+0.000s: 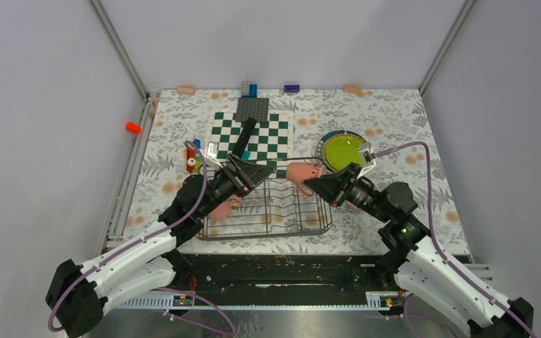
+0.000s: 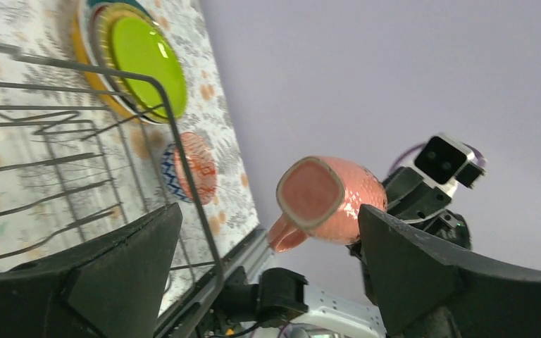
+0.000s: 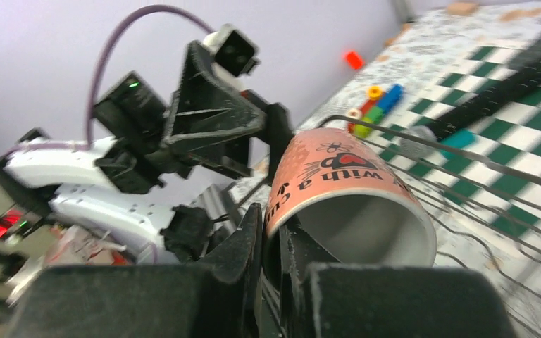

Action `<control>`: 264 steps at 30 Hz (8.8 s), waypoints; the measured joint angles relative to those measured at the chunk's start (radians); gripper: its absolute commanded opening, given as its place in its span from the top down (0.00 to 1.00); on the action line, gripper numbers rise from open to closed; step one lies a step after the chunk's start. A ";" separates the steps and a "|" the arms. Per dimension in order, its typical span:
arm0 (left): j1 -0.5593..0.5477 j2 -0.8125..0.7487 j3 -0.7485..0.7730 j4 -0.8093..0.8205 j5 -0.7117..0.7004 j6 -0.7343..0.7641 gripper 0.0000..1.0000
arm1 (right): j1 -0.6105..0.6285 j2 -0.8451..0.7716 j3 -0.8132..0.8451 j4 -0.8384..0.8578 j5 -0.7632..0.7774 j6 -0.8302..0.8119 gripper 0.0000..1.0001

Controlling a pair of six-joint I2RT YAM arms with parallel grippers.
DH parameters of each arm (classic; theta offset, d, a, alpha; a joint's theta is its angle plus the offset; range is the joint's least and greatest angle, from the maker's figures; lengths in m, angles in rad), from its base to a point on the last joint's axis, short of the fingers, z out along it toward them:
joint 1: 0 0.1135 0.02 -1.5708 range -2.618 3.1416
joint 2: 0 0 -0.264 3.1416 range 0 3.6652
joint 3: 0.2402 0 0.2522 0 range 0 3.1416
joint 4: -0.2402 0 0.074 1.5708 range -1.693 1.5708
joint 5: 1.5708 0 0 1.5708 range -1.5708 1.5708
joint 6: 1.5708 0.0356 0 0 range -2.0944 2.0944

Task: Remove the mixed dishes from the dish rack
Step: Place the cup at the center of the board, then pick up the cup from the dish rack.

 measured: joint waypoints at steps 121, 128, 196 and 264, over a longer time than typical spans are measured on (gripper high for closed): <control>-0.006 0.098 0.315 -0.870 -0.449 0.476 0.01 | -0.317 -0.043 0.135 -0.856 0.660 0.013 0.00; -0.058 0.092 0.373 -1.086 -0.507 0.422 0.01 | -0.317 0.009 0.077 -0.739 0.622 -0.024 0.00; -0.008 0.225 0.270 -0.952 -0.451 0.619 0.13 | -0.317 0.206 0.073 -0.663 0.560 -0.029 0.00; -0.014 -0.004 0.246 -0.957 -0.261 0.796 1.00 | -0.317 0.165 0.072 -0.649 0.469 -0.052 0.02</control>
